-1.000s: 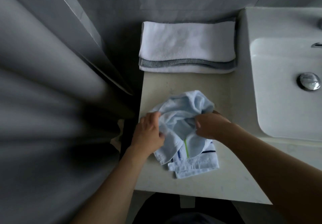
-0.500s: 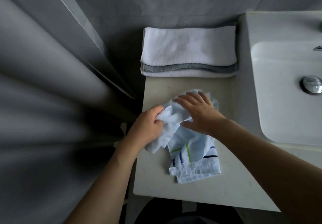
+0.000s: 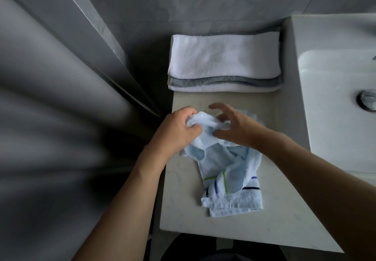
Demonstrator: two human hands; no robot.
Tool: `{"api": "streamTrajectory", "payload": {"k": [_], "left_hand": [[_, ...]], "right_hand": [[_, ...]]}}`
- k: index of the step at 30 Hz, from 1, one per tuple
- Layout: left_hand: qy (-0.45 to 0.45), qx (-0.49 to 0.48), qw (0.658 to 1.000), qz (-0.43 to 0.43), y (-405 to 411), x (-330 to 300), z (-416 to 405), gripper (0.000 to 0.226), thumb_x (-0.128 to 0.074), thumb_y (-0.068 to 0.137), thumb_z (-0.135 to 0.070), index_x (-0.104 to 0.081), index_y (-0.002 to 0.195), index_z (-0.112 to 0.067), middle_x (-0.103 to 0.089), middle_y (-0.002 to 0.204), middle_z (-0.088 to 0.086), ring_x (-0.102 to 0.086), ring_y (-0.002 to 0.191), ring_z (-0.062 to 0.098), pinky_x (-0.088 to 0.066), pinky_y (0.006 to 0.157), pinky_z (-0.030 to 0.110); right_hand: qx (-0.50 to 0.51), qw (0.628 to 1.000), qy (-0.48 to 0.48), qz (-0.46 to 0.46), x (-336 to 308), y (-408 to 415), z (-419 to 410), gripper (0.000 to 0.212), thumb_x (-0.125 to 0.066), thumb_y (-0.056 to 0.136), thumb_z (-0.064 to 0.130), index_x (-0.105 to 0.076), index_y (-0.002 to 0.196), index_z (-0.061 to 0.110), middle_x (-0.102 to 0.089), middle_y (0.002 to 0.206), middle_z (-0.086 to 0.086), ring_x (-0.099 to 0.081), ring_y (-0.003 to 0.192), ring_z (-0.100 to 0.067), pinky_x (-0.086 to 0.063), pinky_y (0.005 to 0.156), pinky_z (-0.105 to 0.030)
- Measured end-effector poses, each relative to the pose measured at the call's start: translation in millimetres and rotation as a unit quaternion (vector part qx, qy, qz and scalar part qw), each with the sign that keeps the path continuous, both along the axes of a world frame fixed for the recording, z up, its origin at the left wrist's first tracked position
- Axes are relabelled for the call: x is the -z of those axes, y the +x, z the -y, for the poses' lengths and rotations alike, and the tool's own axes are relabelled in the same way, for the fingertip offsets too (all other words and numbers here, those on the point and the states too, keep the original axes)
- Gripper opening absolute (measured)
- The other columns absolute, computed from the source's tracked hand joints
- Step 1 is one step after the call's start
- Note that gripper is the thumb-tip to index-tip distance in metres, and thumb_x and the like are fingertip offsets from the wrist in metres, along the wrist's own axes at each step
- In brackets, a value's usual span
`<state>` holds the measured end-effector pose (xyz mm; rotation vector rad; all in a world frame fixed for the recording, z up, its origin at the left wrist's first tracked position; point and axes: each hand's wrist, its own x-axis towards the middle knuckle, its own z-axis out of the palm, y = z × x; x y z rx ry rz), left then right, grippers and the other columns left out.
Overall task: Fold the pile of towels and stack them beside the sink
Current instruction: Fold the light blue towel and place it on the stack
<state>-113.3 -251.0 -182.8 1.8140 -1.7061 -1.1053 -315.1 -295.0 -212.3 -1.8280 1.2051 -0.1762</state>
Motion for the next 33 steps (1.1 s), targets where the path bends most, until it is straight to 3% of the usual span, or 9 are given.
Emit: {"api": "streamTrajectory", "payload": {"k": [2,4,9,14,19,24,28,30,33], "left_hand": [[0.007,-0.029,0.999,-0.012,1,-2,5,0.009,-0.061,0.075,-0.03,-0.055,0.079,-0.025,-0.055,0.068,-0.004,-0.047,0.056,0.007,-0.04,0.053,0.027],[0.033,-0.048,0.998,-0.011,7,-1,6,0.018,-0.069,0.077,-0.035,-0.056,0.088,-0.033,-0.059,0.075,-0.01,-0.058,0.065,0.008,-0.047,0.06,0.03],[0.159,0.022,0.987,0.022,17,4,-1,0.084,-0.081,0.053,-0.064,-0.03,0.12,-0.054,-0.048,0.102,-0.02,-0.055,0.092,0.004,-0.048,0.075,0.032],[0.131,-0.016,0.989,0.064,20,16,-1,0.031,-0.067,0.078,-0.018,-0.051,0.096,-0.039,-0.062,0.089,-0.009,-0.064,0.08,0.012,-0.055,0.07,0.034],[0.141,-0.167,0.96,-0.176,29,9,6,0.018,-0.081,0.067,-0.018,-0.071,0.082,-0.019,-0.074,0.076,-0.006,-0.069,0.071,0.01,-0.051,0.065,0.027],[0.112,-0.27,0.846,-0.446,41,0,21,0.031,-0.072,0.079,-0.018,-0.069,0.109,-0.011,-0.074,0.108,0.009,-0.07,0.106,0.024,-0.058,0.085,0.033],[0.039,-0.351,0.75,-0.559,34,-4,41,0.017,-0.052,0.099,-0.016,-0.065,0.109,-0.014,-0.073,0.104,0.008,-0.07,0.1,0.021,-0.057,0.089,0.037],[0.021,-0.354,0.818,-0.452,31,-6,54,0.019,-0.051,0.1,-0.02,-0.068,0.099,-0.029,-0.075,0.098,0.002,-0.072,0.094,0.018,-0.06,0.08,0.037],[-0.063,-0.308,0.925,-0.214,31,-11,79,0.02,-0.054,0.096,-0.023,-0.064,0.088,-0.038,-0.07,0.087,-0.009,-0.066,0.081,0.004,-0.054,0.072,0.028]], "right_hand": [[-0.013,0.997,-0.016,-0.079,-1,4,5,0.02,-0.073,0.077,0.03,-0.061,0.092,0.024,-0.058,0.081,0.007,-0.056,0.079,-0.017,-0.041,0.065,-0.026],[0.02,0.997,-0.025,-0.073,-4,1,8,0.021,-0.071,0.076,0.026,-0.051,0.072,0.025,-0.052,0.067,0.009,-0.051,0.069,-0.017,-0.037,0.056,-0.021],[0.204,0.965,0.099,0.133,-14,-12,12,0.003,-0.069,0.081,0.013,-0.068,0.081,0.016,-0.068,0.073,0.002,-0.063,0.068,-0.012,-0.051,0.062,-0.025],[0.354,0.872,0.211,0.264,-27,-26,24,0.045,-0.062,0.061,0.013,-0.066,0.105,0.001,-0.065,0.09,-0.018,-0.062,0.083,-0.028,-0.051,0.077,-0.041],[0.393,0.815,0.299,0.304,-40,-38,25,0.012,-0.053,0.075,0.007,-0.059,0.082,0.0,-0.061,0.071,-0.014,-0.064,0.066,-0.022,-0.055,0.064,-0.025],[0.477,0.745,0.279,0.373,-44,-55,31,0.04,-0.046,0.085,0.003,-0.056,0.12,-0.014,-0.061,0.111,-0.024,-0.061,0.111,-0.036,-0.046,0.102,-0.042],[0.466,0.699,0.265,0.474,-53,-61,43,0.028,-0.06,0.078,0.028,-0.066,0.095,0.007,-0.066,0.093,-0.014,-0.066,0.091,-0.03,-0.054,0.086,-0.041],[0.441,0.718,0.262,0.47,-58,-64,55,0.038,-0.07,0.075,0.046,-0.071,0.09,0.011,-0.07,0.088,-0.01,-0.07,0.087,-0.026,-0.057,0.08,-0.038],[0.412,0.791,0.236,0.386,-57,-67,77,0.025,-0.064,0.087,0.031,-0.071,0.083,0.008,-0.07,0.075,-0.006,-0.069,0.07,-0.02,-0.057,0.063,-0.028]]}}
